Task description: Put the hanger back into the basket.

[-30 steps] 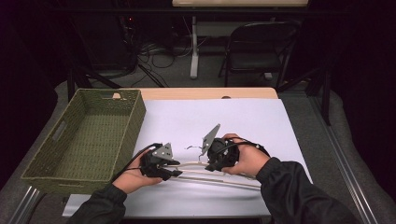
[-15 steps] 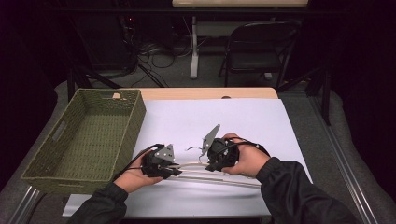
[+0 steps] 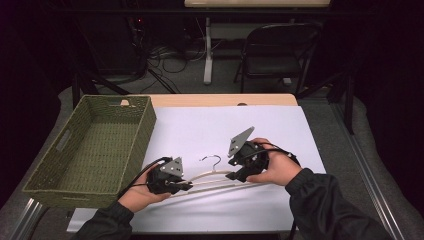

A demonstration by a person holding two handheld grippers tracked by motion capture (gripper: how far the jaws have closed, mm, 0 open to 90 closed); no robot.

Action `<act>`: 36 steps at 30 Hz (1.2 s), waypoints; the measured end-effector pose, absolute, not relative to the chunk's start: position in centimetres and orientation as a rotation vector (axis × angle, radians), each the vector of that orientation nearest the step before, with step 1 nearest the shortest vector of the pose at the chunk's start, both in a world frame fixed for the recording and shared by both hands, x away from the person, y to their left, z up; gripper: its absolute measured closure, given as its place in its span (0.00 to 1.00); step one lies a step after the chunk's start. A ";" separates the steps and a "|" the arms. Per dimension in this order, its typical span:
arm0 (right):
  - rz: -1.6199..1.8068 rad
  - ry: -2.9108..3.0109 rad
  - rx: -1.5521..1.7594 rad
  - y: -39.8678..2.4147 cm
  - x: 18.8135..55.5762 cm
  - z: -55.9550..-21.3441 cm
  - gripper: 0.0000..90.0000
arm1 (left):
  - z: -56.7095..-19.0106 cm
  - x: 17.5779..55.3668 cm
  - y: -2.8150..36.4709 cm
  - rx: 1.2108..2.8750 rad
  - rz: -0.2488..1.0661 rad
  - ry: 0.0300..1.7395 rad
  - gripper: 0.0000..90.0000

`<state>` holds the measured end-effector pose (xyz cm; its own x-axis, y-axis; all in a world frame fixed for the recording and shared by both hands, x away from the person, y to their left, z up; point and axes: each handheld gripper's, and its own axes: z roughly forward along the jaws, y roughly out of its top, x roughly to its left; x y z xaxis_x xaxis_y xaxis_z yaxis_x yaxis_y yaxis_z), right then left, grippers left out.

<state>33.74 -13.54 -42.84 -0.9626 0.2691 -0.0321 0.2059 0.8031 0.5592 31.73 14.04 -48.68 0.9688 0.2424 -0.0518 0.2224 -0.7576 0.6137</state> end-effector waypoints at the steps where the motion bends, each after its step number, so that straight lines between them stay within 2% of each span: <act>1: 0.894 2.867 0.393 -13.9 33.7 -42.6 0.57 | -48.7 31.7 14.0 2.457 0.040 0.325 0.97; 11: 0.958 2.748 0.465 -17.6 33.3 -39.9 0.52 | -44.8 29.0 17.1 2.373 0.089 0.492 0.97; 19: 0.958 2.686 0.557 -20.0 33.6 -39.3 0.52 | -40.5 28.1 21.2 2.274 0.206 0.588 0.97; 26: 0.940 2.667 0.629 -21.3 34.1 -39.9 0.52 | -38.0 29.5 25.8 2.213 0.321 0.674 0.97; 36: 0.920 2.666 0.673 -21.7 34.5 -40.4 0.53 | -37.6 32.9 32.9 2.125 0.407 0.861 0.97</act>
<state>34.47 -21.73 -40.40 -0.8648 0.4964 -0.0754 0.3444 0.6956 0.6305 32.86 32.93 -37.63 0.7175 0.6966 0.0007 0.4424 -0.4565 0.7720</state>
